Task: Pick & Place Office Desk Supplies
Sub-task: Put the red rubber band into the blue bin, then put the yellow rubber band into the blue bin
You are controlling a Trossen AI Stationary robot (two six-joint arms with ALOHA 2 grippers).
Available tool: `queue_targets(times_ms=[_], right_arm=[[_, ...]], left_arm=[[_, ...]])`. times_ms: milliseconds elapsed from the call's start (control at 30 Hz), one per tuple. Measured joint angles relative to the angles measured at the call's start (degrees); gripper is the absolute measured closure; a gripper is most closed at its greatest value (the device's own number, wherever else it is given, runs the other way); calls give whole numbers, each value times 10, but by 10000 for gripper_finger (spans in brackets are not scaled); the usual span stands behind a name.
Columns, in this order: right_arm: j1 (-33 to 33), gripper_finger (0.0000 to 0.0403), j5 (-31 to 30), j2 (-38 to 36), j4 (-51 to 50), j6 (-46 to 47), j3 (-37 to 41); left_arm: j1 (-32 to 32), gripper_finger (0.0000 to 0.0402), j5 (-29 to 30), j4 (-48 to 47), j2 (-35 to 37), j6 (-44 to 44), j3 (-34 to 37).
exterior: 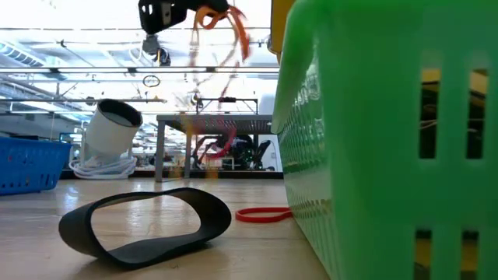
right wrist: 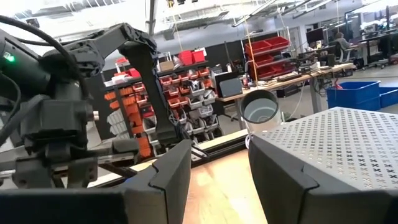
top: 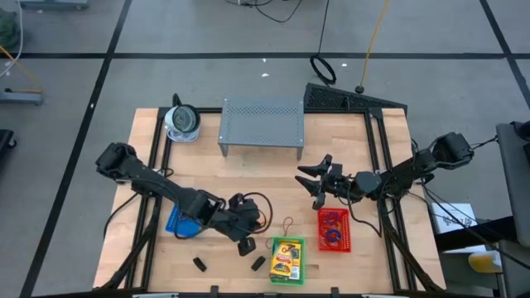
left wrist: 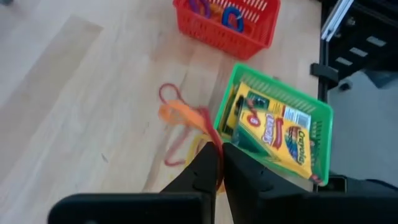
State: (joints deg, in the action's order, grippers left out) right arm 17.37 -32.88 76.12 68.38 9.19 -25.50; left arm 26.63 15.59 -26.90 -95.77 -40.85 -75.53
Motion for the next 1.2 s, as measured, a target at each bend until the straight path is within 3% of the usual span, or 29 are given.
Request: queue_targets(times_ms=[167, 600, 967, 1200], right_arm=[[0, 248, 0, 0, 0, 0, 0], [0, 248, 0, 0, 0, 0, 0], [0, 248, 2, 0, 0, -5, 0], [0, 248, 2, 0, 0, -5, 0]], left_arm=[[0, 382, 12, 16, 3, 19, 0], [-6, 333, 80, 52, 10, 59, 0], [-7, 345, 81, 60, 14, 62, 0], [-7, 332, 59, 21, 14, 61, 0]])
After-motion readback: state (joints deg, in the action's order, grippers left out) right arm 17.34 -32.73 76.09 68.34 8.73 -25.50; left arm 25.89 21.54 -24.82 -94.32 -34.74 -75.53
